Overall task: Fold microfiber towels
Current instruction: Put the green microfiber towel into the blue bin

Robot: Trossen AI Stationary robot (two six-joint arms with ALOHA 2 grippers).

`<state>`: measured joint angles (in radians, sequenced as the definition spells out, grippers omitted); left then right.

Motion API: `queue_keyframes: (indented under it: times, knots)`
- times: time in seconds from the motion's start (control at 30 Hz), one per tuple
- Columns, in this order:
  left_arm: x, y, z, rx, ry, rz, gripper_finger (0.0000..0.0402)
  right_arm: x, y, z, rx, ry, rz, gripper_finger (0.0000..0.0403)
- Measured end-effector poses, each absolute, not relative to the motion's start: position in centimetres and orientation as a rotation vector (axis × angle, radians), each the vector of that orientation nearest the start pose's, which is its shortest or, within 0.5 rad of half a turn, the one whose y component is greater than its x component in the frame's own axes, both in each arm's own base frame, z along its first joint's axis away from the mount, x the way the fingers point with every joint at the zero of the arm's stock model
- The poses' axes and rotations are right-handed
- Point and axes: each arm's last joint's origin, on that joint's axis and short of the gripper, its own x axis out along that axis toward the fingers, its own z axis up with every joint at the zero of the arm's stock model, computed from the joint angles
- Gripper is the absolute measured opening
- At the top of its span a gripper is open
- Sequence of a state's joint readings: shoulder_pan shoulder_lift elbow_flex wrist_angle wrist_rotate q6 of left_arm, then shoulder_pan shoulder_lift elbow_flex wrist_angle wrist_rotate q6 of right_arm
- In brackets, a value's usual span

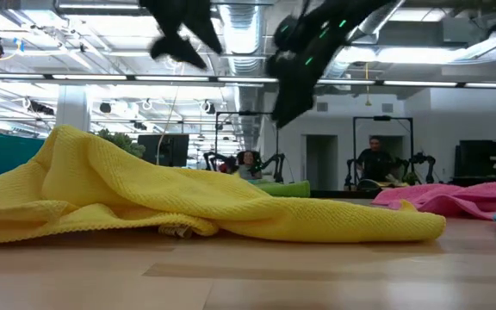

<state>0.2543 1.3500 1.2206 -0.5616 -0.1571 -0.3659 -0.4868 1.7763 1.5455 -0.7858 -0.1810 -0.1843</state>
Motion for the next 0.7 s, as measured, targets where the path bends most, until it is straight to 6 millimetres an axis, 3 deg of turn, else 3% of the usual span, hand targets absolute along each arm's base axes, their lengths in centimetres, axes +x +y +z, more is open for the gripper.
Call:
queue_keyframes:
  times: [0.17,0.3,0.5,0.7]
  knots:
    - [32.0,12.1,28.2,-0.314,0.676,0.290,0.0256,27.8,-15.9,34.7,0.247,0.887,-0.294,0.0286]
    - [35.6,14.5,24.2,-0.257,0.760,0.145,0.0256,24.2,-14.0,38.2,0.297,0.754,-0.351,0.0286]
    - [39.3,16.6,19.2,-0.202,0.874,0.074,0.0256,20.4,-10.9,41.2,0.360,0.632,-0.400,0.0286]
    - [40.1,17.1,15.9,-0.087,1.046,0.100,0.0256,18.4,-8.4,42.8,0.357,0.564,-0.433,0.0286]
